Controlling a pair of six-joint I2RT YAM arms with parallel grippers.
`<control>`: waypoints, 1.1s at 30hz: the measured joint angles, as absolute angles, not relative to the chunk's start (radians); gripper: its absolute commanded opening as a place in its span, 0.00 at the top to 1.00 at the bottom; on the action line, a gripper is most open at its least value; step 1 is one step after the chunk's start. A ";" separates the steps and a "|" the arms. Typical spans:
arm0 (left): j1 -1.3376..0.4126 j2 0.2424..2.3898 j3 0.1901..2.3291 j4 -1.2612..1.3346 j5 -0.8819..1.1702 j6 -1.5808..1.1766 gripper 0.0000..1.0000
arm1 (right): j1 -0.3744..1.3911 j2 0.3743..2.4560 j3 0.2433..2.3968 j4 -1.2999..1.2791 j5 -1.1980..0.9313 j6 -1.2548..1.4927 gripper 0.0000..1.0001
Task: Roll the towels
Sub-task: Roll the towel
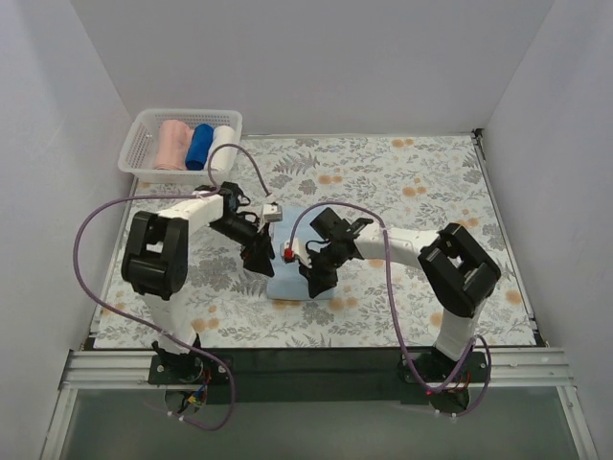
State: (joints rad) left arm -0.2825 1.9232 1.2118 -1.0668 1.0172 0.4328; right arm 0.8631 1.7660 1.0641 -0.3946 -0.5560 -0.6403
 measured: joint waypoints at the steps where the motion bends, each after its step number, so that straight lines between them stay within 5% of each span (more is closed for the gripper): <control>1: -0.266 1.885 1.204 -1.042 1.004 0.418 0.24 | 0.849 1.789 1.086 -0.416 -0.587 -0.633 0.99; 4: -0.231 1.755 1.164 -0.960 0.952 0.378 0.20 | 0.800 1.868 1.161 -0.498 -0.700 -0.614 0.99; 6: -0.229 1.615 1.101 -0.887 0.902 0.357 0.03 | 0.775 1.917 1.203 -0.545 -0.768 -0.599 0.99; 11: -0.270 1.254 0.908 -0.776 0.780 0.358 0.02 | 0.739 2.042 1.304 -0.670 -0.917 -0.569 0.99; 15: -0.478 1.078 0.763 -0.691 0.640 0.370 0.02 | 0.714 2.132 1.364 -0.756 -1.019 -0.550 0.99; 22: -0.788 1.053 0.624 -0.560 0.424 0.377 0.02 | 0.667 2.250 1.419 -0.876 -1.156 -0.538 0.99; 28: -0.883 1.193 0.624 -0.424 0.327 0.382 0.15 | 0.650 2.287 1.425 -0.939 -1.190 -0.538 0.99; 33: -0.923 1.274 0.622 -0.338 0.284 0.388 0.36 | 0.646 2.313 1.447 -0.971 -1.200 -0.537 0.99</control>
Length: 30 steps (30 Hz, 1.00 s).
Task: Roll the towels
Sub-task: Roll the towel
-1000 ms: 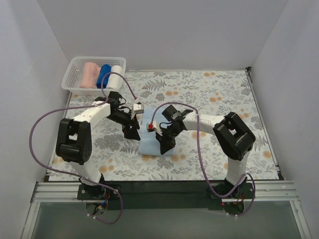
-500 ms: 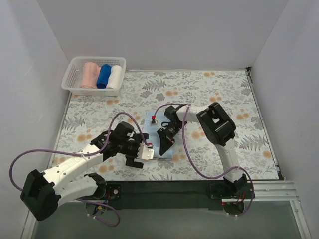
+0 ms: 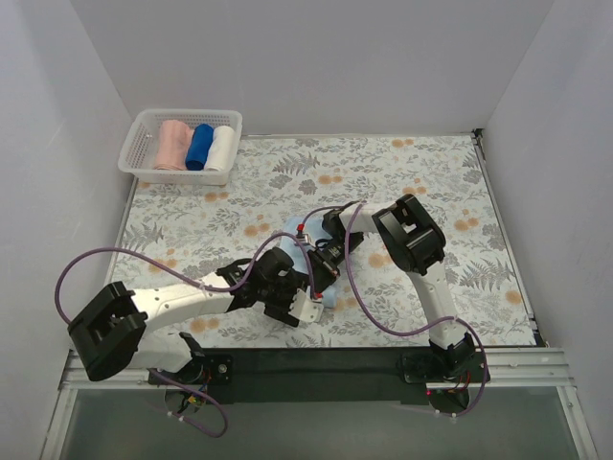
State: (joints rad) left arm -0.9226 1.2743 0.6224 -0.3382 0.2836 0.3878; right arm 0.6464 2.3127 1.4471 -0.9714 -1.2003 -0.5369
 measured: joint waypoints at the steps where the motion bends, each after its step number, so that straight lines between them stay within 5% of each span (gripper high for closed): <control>1: -0.930 1.288 0.620 -0.324 0.276 0.391 0.39 | 0.645 2.314 1.448 -0.974 -1.202 -0.537 0.99; 5: -0.943 1.336 0.606 -0.274 0.246 0.402 0.58 | 0.640 2.316 1.449 -0.980 -1.201 -0.533 0.99; 9: -0.943 1.372 0.616 -0.251 0.236 0.410 0.69 | 0.632 2.315 1.449 -0.987 -1.191 -0.521 0.69; 15: -0.942 1.423 0.680 -0.311 0.264 0.385 0.80 | 0.582 2.239 1.451 -0.994 -1.078 -0.500 0.38; 30: -0.728 1.739 1.025 -0.673 0.651 0.334 0.86 | 0.348 1.639 1.384 -0.799 -0.590 -0.506 0.29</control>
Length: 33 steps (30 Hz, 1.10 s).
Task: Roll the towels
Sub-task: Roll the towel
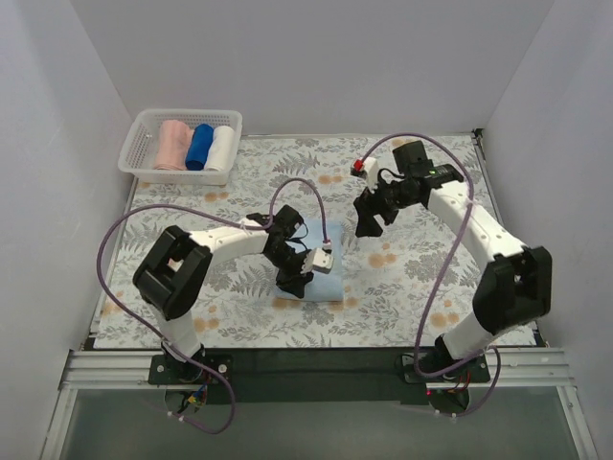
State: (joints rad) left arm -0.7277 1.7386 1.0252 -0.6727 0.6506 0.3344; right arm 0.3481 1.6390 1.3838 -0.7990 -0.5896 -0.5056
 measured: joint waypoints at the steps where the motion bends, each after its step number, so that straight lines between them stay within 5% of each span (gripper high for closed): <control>1: -0.704 1.776 1.059 -0.709 0.692 0.336 0.86 | 0.351 1.585 1.364 -0.785 -0.573 -0.514 0.29; 9: -0.605 2.053 1.301 -1.016 0.937 0.391 0.87 | 0.459 1.315 1.213 -0.734 -0.485 -0.588 0.30; 18: -0.562 2.279 1.458 -1.289 1.114 0.406 0.85 | 0.839 1.375 1.007 -0.577 -0.273 -0.577 0.31; 26: -0.544 2.338 1.482 -1.374 1.149 0.400 0.81 | 1.008 1.477 0.953 -0.405 -0.152 -0.561 0.32; 29: -0.541 2.346 1.483 -1.386 1.150 0.398 0.80 | 1.036 1.514 0.933 -0.363 -0.150 -0.553 0.35; 33: -0.537 2.348 1.483 -1.392 1.150 0.393 0.75 | 1.044 1.553 0.898 -0.319 -0.150 -0.554 0.54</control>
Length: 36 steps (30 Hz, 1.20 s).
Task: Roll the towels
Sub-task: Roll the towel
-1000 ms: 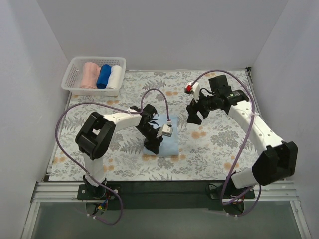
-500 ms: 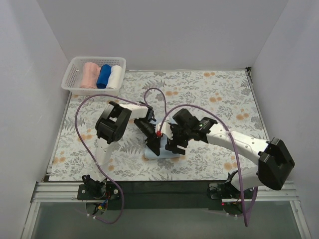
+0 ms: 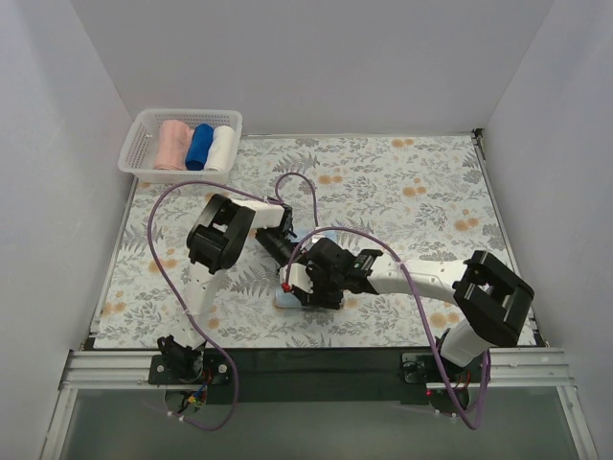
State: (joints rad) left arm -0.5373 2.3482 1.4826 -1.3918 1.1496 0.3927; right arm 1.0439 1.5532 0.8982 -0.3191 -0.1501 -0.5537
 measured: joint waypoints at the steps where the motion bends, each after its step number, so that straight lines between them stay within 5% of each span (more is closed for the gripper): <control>1: -0.535 2.349 1.483 -1.392 1.150 0.392 0.74 | 1.044 1.563 0.893 -0.303 -0.144 -0.556 0.61; 5: -0.527 2.348 1.480 -1.391 1.149 0.384 0.62 | 1.042 1.578 0.888 -0.271 -0.143 -0.561 0.98; 9: -0.514 2.311 1.467 -1.399 1.143 0.373 0.31 | 1.040 1.580 0.886 -0.258 -0.162 -0.562 0.99; 15: -0.466 2.224 1.460 -1.383 1.061 0.402 0.23 | 1.021 1.588 0.887 -0.250 -0.217 -0.584 0.99; 17: -0.429 2.202 1.473 -1.377 1.022 0.416 0.16 | 1.015 1.594 0.892 -0.254 -0.234 -0.587 0.99; 18: -0.410 2.194 1.485 -1.375 1.007 0.422 0.03 | 1.011 1.598 0.896 -0.257 -0.243 -0.588 0.99; 28: -0.135 1.991 1.638 -1.218 0.822 0.434 0.02 | 0.944 1.685 0.999 -0.351 -0.396 -0.574 0.99; 36: -0.083 1.279 1.296 -0.663 0.519 0.224 0.02 | 0.834 1.821 1.136 -0.493 -0.616 -0.552 0.99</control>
